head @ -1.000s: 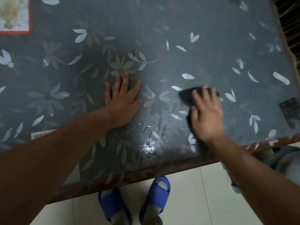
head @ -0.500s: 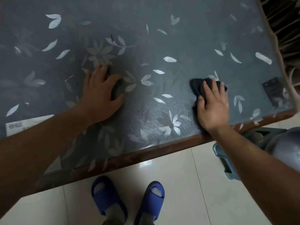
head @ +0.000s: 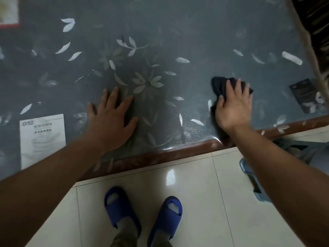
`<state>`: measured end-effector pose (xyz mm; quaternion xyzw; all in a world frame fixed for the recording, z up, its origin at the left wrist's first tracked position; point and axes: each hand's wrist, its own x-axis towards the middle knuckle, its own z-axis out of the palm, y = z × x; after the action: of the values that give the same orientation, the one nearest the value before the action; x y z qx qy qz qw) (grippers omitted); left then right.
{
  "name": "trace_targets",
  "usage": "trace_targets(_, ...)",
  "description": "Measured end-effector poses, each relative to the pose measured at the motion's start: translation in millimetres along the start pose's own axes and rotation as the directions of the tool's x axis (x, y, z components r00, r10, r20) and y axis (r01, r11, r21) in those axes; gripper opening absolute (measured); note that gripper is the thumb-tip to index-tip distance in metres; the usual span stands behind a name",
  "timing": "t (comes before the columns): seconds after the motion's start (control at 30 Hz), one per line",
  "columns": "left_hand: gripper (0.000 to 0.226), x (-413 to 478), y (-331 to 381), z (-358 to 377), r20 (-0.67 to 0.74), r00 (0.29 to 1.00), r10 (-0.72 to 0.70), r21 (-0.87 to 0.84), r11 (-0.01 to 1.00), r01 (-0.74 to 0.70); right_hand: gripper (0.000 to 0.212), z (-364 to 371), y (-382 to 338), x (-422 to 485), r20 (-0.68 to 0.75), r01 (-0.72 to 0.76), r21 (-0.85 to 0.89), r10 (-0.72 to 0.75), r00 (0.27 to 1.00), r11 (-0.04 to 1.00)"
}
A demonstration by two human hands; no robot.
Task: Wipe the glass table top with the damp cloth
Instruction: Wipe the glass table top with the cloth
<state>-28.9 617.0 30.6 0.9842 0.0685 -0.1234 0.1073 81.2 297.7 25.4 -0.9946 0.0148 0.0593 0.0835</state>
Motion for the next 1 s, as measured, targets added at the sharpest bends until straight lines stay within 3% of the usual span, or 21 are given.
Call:
trace_targets(0.07,0.065,1,-9,-3,0.001,0.999,0.035,0.019,0.999,-0.035,0.060,2,-23,-10,-0.027,-0.018,0.027,0.019,0.999,0.999)
trace_targets(0.13,0.059,3,-14,-5,0.008,0.998,0.057,0.016,0.998,-0.057,0.062,13,-62,-54,-0.044,0.204,-0.014,-0.204,0.978,0.979)
trace_targets(0.2,0.058,4,-20,-6,0.007,0.998,0.070,0.008,0.998,-0.070,0.062,29,-107,-108,0.038,0.461,-0.033,-0.460,0.887,0.887)
trace_targets(0.27,0.061,3,-27,-7,0.006,0.996,0.087,-0.005,0.996,-0.087,0.062,39,-136,-140,0.096,0.567,0.001,-0.564,0.820,0.824)
trace_targets(0.33,0.063,7,-36,-10,-0.003,0.993,0.119,-0.023,0.993,-0.119,0.061,43,-135,-131,0.095,0.590,0.017,-0.589,0.803,0.807)
trace_targets(0.4,0.063,8,-42,-13,-0.001,0.990,0.143,-0.037,0.989,-0.143,0.060,40,-122,-103,0.070,0.543,-0.014,-0.541,0.838,0.839)
trace_targets(0.5,0.064,9,-46,-16,0.000,0.988,0.156,-0.072,0.985,-0.156,0.057,36,-120,-42,-0.016,0.284,0.013,-0.284,0.959,0.959)
trace_targets(0.57,0.059,15,-51,-19,0.016,0.980,0.197,-0.119,0.974,-0.194,0.057,39,-142,-17,-0.022,0.171,0.046,-0.170,0.985,0.984)
trace_targets(0.63,0.058,29,-60,-28,-0.002,0.971,0.240,-0.170,0.957,-0.236,0.058,40,-163,-23,-0.038,0.235,0.035,-0.234,0.972,0.971)
trace_targets(0.67,0.060,37,-66,-32,-0.023,0.971,0.240,-0.167,0.956,-0.240,0.058,40,-167,-36,-0.037,0.341,0.029,-0.340,0.940,0.940)
trace_targets(0.73,0.065,56,-78,-39,-0.030,0.984,0.178,-0.086,0.980,-0.180,0.056,40,-158,-68,0.030,0.569,0.003,-0.569,0.822,0.822)
trace_targets(0.8,0.078,77,-87,-47,0.025,0.998,0.058,-0.024,0.998,-0.057,0.055,37,-139,-74,0.089,0.654,0.037,-0.655,0.751,0.755)
trace_targets(0.87,0.075,101,-92,-53,0.032,0.999,-0.009,0.004,1.000,0.009,0.055,35,-132,-45,0.056,0.578,0.042,-0.580,0.813,0.815)
trace_targets(0.93,0.067,120,-96,-56,0.046,0.999,-0.016,0.038,0.999,0.014,0.057,35,-150,-2,-0.001,0.359,0.026,-0.359,0.933,0.933)
trace_targets(1.0,0.063,125,-99,-54,0.072,0.997,-0.002,0.112,0.994,-0.006,0.057,37,-182,33,-0.026,0.187,0.040,-0.186,0.982,0.982)
